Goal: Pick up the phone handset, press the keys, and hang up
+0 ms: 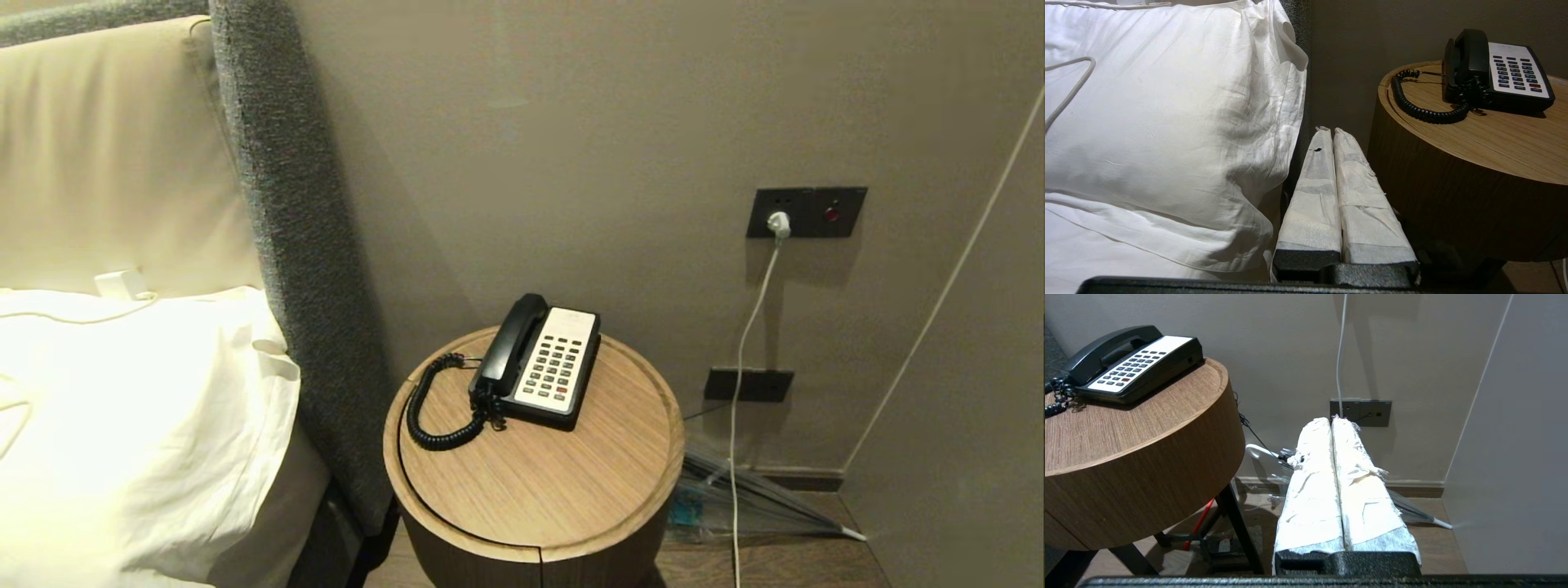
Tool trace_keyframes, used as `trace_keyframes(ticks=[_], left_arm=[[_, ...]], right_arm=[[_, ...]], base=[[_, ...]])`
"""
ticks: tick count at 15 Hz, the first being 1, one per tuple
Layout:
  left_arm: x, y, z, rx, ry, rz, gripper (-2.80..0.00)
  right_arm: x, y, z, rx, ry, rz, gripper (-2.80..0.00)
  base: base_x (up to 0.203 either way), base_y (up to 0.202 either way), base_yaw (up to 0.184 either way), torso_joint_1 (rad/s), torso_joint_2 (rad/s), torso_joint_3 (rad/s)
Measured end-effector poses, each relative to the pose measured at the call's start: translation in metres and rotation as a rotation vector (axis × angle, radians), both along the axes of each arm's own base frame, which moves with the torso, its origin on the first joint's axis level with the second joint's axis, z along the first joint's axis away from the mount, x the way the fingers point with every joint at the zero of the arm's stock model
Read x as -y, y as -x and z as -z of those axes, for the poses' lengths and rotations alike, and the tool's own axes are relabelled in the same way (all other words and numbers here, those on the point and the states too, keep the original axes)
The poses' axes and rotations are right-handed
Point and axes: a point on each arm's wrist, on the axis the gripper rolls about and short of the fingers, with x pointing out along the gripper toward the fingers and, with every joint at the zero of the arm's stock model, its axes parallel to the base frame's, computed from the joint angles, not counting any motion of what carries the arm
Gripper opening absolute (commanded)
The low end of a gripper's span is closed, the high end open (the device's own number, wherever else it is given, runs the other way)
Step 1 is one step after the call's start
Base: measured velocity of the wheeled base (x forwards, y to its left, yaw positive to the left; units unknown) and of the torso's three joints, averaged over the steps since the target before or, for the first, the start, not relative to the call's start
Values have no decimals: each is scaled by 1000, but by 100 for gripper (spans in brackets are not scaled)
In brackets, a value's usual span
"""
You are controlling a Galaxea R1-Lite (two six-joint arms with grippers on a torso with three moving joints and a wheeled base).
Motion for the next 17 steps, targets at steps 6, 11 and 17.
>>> trace_keyframes(ticks=[6,11,17], left_arm=[[0,0,0,0,-1,0,-280],[0,0,0,0,-1,0,-280],[0,0,0,0,-1,0,-280]], right_arm=[[0,0,0,-1,0,0,-280],[0,0,0,0,9,0,-280],[0,0,-1,6,-1,0,-280]], base=[[0,0,0,0,0,0],[0,0,0,0,0,0],[0,0,0,0,0,0]])
